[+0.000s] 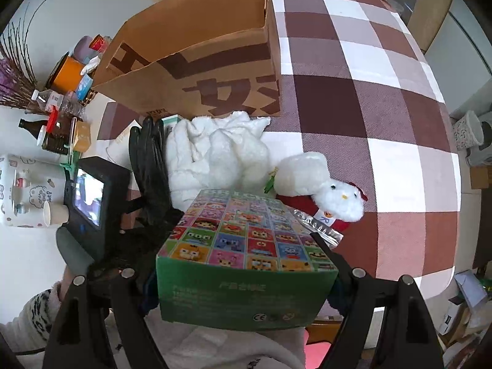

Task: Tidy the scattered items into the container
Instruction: 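Lift glove with left tool while right tool lifts green box toward cardboard box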

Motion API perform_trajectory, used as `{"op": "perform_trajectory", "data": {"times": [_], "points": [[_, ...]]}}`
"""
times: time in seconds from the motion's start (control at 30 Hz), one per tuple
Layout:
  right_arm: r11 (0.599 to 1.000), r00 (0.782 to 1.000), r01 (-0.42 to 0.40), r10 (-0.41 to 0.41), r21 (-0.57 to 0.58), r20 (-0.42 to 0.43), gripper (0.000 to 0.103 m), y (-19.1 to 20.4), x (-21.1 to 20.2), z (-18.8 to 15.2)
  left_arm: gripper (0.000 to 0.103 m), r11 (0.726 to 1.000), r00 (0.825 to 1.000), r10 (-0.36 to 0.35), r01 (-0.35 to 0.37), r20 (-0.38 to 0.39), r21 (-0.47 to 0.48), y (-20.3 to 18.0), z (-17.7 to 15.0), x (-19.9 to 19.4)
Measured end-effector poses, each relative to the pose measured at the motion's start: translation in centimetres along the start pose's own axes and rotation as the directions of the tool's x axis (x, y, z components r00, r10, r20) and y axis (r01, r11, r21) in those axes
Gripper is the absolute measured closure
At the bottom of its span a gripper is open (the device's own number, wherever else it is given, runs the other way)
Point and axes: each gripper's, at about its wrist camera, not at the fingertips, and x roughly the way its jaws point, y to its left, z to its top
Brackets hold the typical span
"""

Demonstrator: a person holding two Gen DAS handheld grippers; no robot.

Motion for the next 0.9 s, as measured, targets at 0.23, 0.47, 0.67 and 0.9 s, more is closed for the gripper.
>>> {"op": "perform_trajectory", "data": {"times": [0.23,0.47,0.67,0.9], "points": [[1.000,0.999,-0.020,0.021,-0.021,0.029,0.018,0.7,-1.0,0.3,0.082,0.988,0.993,-0.104,0.110,0.055,-0.113,3.1,-1.7,-4.5],[0.997,0.997,-0.050,0.054,-0.059,0.060,0.018,2.1,-2.0,0.9,0.095,0.973,0.980,-0.163,0.178,0.110,-0.144,3.9,-2.0,-8.9],[0.995,0.994,-0.075,0.080,-0.069,0.074,0.018,2.5,-2.0,1.2,0.095,0.973,0.982,-0.175,0.183,0.071,-0.137,4.4,-1.2,-7.5],[0.996,0.996,-0.071,0.074,-0.049,0.060,0.018,2.2,-1.7,0.9,0.053,0.993,0.998,-0.053,0.054,0.018,-0.103,3.6,-0.1,-4.4]]}}
